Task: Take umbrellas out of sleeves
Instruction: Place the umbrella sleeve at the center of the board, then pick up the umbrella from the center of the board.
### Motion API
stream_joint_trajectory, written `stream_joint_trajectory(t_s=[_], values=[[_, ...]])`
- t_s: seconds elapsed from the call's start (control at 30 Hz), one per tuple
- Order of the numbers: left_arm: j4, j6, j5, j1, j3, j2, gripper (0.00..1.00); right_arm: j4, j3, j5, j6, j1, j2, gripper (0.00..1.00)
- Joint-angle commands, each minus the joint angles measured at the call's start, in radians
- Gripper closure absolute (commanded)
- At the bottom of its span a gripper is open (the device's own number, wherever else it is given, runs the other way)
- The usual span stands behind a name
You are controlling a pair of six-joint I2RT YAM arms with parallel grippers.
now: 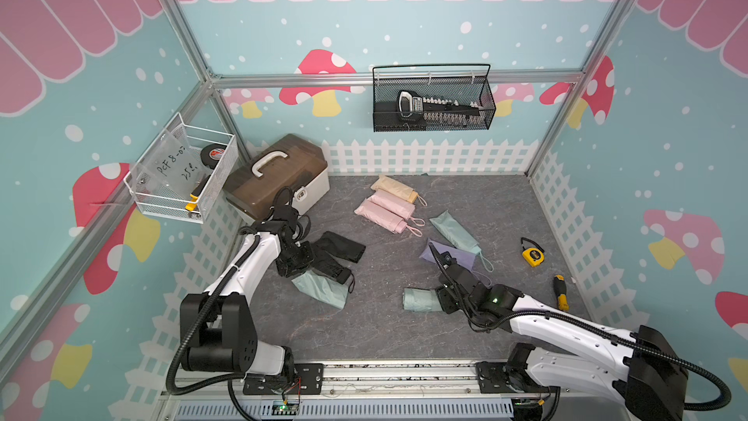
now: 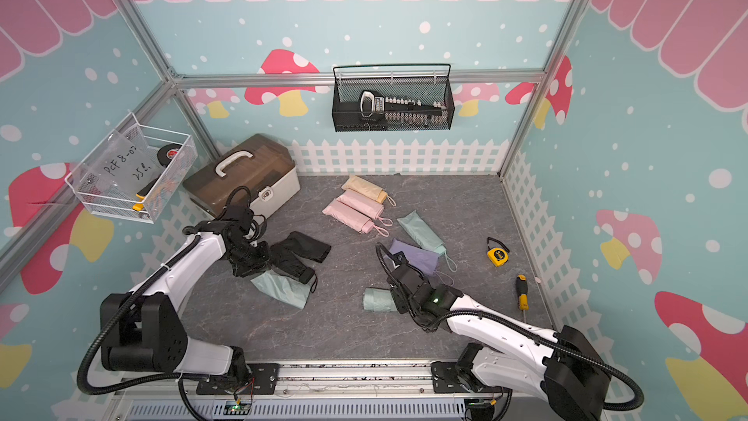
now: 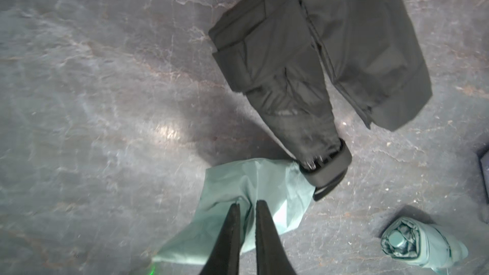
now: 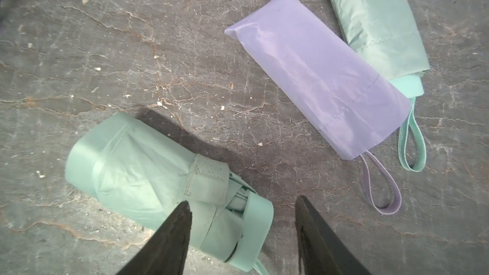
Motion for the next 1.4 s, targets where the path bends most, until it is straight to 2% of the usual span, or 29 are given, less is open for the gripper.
stream_joint_trajectory(t_s=[0.0,0.07,0.13,0.33,0.37,0.43,0.5,0.57,0.63,0.7,0.87,1.27,1.37], values=[[0.043,0.053,-0.001,0.015,0.023,0.017,0.73,-0.034,0.004,-0.013,-0.002,-0.004,-0.024,0.39],[0.044,0.063,-0.025,0.022,0.027,0.015,0.63,-0.036,0.003,-0.018,0.001,-0.004,-0.025,0.39],[0.062,0.063,-0.047,0.024,0.024,-0.008,0.56,-0.036,0.002,-0.029,0.004,-0.004,-0.019,0.39],[0.09,0.037,-0.019,0.019,0.061,-0.155,0.55,-0.083,0.035,-0.06,0.015,-0.004,0.083,0.34],[0.097,0.029,0.006,0.011,0.065,-0.185,0.55,-0.102,0.05,-0.05,0.02,-0.004,0.117,0.29],[0.114,0.013,0.042,-0.011,0.071,-0.239,0.53,-0.128,0.078,-0.031,0.031,-0.004,0.173,0.13],[0.148,0.005,0.092,-0.039,0.058,-0.292,0.53,-0.137,0.107,-0.057,0.01,-0.004,0.207,0.1],[0.206,-0.005,0.189,-0.056,0.019,-0.35,0.53,-0.153,0.139,-0.095,-0.038,-0.004,0.211,0.08],[0.255,-0.033,0.222,-0.075,-0.026,-0.401,0.53,-0.159,0.155,-0.155,-0.095,-0.004,0.197,0.02],[0.287,-0.048,0.24,-0.079,-0.065,-0.44,0.53,-0.182,0.181,-0.225,-0.142,-0.004,0.215,0.01],[0.308,-0.025,0.242,-0.079,-0.117,-0.466,0.53,-0.259,0.247,-0.281,-0.156,-0.001,0.323,0.01],[0.359,-0.016,0.323,-0.078,-0.139,-0.499,0.53,-0.293,0.323,-0.252,-0.191,0.003,0.535,0.01],[0.375,-0.028,0.322,-0.075,-0.159,-0.524,0.53,-0.27,0.325,-0.243,-0.204,0.028,0.56,0.05]])
